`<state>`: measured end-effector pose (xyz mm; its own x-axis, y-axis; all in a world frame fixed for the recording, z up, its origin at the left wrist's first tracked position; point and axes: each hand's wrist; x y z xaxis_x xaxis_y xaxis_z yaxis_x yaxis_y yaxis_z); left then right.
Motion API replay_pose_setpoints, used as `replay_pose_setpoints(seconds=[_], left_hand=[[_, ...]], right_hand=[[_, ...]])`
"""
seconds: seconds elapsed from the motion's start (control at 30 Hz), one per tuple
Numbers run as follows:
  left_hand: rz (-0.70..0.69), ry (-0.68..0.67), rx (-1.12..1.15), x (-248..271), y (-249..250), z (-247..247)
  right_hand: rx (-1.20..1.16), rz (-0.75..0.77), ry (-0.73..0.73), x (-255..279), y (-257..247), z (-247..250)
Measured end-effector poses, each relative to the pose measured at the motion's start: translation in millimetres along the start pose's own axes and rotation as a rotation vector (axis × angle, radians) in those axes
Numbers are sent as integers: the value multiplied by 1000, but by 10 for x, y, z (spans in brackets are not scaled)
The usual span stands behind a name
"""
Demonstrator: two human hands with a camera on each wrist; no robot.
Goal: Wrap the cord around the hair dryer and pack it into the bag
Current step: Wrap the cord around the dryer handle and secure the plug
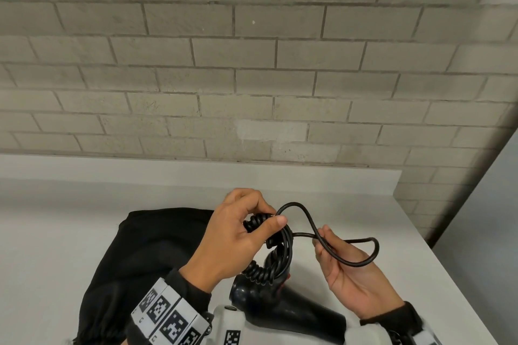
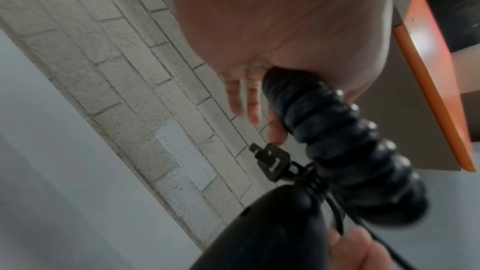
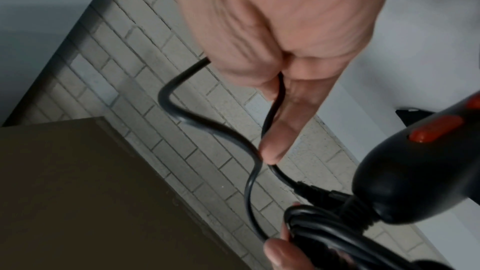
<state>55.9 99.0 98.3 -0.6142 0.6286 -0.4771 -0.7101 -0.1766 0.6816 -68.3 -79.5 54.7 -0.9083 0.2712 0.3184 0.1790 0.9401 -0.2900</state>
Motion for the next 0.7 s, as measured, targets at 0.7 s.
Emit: replay_pose_setpoints(seconds=[0.7], left_hand=[[213,-111,66,-157,119,86]], right_hand=[[960,1406,61,420,442,-91]])
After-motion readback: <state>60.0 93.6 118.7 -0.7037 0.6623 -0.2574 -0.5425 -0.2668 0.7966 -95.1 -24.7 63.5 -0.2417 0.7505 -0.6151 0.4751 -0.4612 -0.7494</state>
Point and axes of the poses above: each hand's wrist, its own x-axis away from the middle knuckle, its own z-axis out of the back of the hand, y = z × x, and after that the axes turned 9 degrees about -x, right-handed
